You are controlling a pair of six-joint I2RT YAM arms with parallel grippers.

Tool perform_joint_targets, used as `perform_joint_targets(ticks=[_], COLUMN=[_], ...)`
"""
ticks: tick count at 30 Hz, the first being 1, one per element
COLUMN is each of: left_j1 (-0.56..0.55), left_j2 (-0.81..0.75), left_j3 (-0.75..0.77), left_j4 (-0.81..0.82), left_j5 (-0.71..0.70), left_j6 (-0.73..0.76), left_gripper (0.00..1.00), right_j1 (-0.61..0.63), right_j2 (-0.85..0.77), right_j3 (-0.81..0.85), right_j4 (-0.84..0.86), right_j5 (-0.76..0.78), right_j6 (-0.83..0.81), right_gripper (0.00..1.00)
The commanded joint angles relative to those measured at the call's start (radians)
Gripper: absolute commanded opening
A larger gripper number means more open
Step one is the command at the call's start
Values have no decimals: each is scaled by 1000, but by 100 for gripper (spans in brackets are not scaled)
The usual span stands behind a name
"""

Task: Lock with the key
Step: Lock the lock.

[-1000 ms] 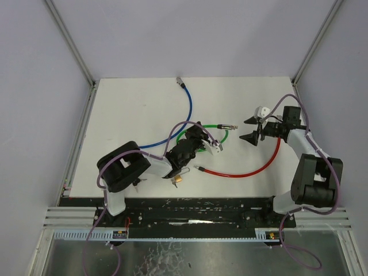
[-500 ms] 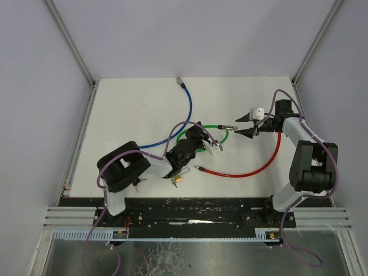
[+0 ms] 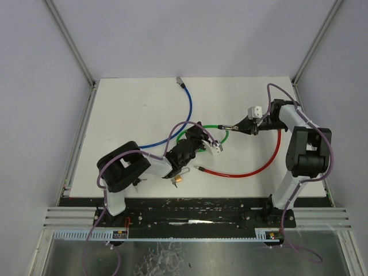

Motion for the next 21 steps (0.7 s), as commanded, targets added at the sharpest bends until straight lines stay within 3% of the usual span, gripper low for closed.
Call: perform_joint_targets(ticks=[1,4,8,11,17,21], left_j1=[-8,-9,-9,-9,-9,-8], left_j2=[19,17,16,17,17,19], left_j3=[-41,-40,-41,-42,-41,-39], left_j4=[-119,-120,-123,-122,-123,-124], left_j5=[32,31,32,32,33,33], left_j6=[-47,-47,-46,-45,-44,-44], left_gripper=[0,0,0,0,0,0], right_j1=[7,7,7,7,8,8], right_j2=[47,63,48,-2,-216,-323], right_j3=[98,124,123,81,-114,-176], right_j4=[-328,-393,-321,-143,400,524], right_j5=[-66,-65,-42,-3,128,197], right_j6=[-315,-363,-297,-128,310,365], right_gripper=[16,7,2,1,1,1])
